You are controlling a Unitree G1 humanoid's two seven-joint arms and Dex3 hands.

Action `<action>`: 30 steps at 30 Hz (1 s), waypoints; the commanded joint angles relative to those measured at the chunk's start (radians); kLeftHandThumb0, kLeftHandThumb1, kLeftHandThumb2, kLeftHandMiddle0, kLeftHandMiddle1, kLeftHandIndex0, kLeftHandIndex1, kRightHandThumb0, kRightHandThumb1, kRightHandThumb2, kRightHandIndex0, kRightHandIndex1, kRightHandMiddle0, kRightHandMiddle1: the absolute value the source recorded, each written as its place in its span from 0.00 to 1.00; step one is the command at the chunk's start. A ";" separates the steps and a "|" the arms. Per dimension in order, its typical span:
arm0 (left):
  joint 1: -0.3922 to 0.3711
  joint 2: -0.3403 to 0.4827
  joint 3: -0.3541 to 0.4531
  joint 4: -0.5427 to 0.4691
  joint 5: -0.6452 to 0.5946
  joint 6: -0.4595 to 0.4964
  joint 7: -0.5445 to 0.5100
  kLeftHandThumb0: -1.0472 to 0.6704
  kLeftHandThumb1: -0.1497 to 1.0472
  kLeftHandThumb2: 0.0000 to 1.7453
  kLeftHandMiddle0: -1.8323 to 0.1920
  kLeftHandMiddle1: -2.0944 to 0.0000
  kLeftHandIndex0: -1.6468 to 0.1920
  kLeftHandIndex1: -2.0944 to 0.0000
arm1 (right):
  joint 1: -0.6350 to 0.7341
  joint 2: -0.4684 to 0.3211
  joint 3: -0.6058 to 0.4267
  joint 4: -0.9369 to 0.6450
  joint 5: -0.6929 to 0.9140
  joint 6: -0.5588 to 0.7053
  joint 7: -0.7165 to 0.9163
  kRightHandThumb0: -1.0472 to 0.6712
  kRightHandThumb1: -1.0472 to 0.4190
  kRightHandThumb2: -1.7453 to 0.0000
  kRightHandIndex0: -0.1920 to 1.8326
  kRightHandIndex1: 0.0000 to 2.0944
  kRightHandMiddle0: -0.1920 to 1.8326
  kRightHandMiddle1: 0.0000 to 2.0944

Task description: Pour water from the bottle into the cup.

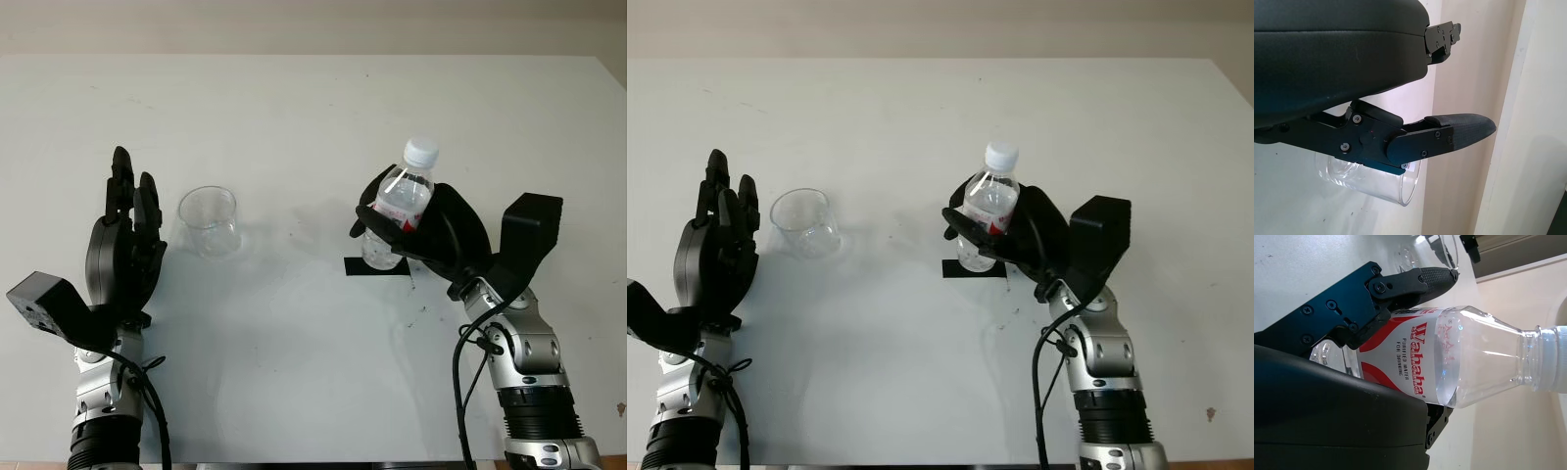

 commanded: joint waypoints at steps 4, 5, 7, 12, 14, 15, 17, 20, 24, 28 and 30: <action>0.043 -0.004 0.005 0.010 -0.005 0.008 0.002 0.17 1.00 0.34 1.00 0.99 1.00 1.00 | -0.004 0.003 0.001 0.017 -0.017 -0.065 0.012 0.34 0.00 0.72 0.66 1.00 0.48 1.00; 0.042 -0.003 0.006 0.012 -0.005 0.008 0.000 0.17 1.00 0.34 1.00 0.99 1.00 1.00 | -0.001 0.003 0.002 0.024 -0.022 -0.079 0.014 0.34 0.00 0.72 0.65 1.00 0.47 1.00; 0.042 -0.001 0.007 0.014 -0.008 0.006 -0.006 0.18 1.00 0.34 1.00 0.99 1.00 1.00 | 0.006 0.010 0.002 0.040 -0.022 -0.097 0.019 0.34 0.00 0.72 0.64 1.00 0.46 1.00; 0.039 0.002 0.008 0.017 -0.009 0.007 -0.008 0.18 1.00 0.33 1.00 0.99 1.00 1.00 | 0.024 0.022 0.007 0.049 -0.031 -0.115 0.017 0.33 0.00 0.73 0.64 1.00 0.45 1.00; 0.040 0.002 0.008 0.016 -0.012 0.006 -0.011 0.18 1.00 0.34 1.00 0.99 1.00 1.00 | 0.033 0.022 0.010 0.041 -0.038 -0.112 0.015 0.33 0.00 0.72 0.63 1.00 0.44 1.00; 0.040 0.003 0.008 0.017 -0.014 0.005 -0.014 0.18 1.00 0.34 1.00 0.99 1.00 1.00 | 0.037 0.022 0.011 0.034 -0.040 -0.102 0.014 0.33 0.00 0.72 0.63 1.00 0.43 1.00; 0.041 0.005 0.007 0.015 -0.013 0.006 -0.017 0.18 1.00 0.34 1.00 0.99 1.00 1.00 | 0.046 0.019 0.016 0.023 -0.045 -0.077 0.009 0.33 0.00 0.72 0.62 1.00 0.43 1.00; 0.042 0.008 0.008 0.012 -0.013 0.009 -0.014 0.18 1.00 0.34 1.00 0.99 1.00 1.00 | 0.056 0.005 0.030 0.026 -0.068 -0.077 0.016 0.33 0.00 0.72 0.61 1.00 0.43 1.00; 0.042 0.013 0.008 0.012 -0.012 0.012 -0.015 0.18 1.00 0.33 1.00 0.99 1.00 1.00 | 0.067 -0.005 0.031 0.044 -0.069 -0.105 0.052 0.32 0.00 0.75 0.46 1.00 0.33 1.00; 0.041 0.014 0.008 0.014 -0.013 0.011 -0.015 0.18 1.00 0.33 1.00 0.99 1.00 1.00 | 0.079 -0.003 0.028 0.076 -0.070 -0.150 0.076 0.30 0.00 0.82 0.27 0.97 0.16 0.99; 0.041 0.015 0.008 0.014 -0.013 0.012 -0.016 0.18 1.00 0.33 1.00 0.99 1.00 1.00 | 0.083 -0.002 0.023 0.080 -0.061 -0.149 0.084 0.29 0.00 0.84 0.23 0.93 0.13 0.97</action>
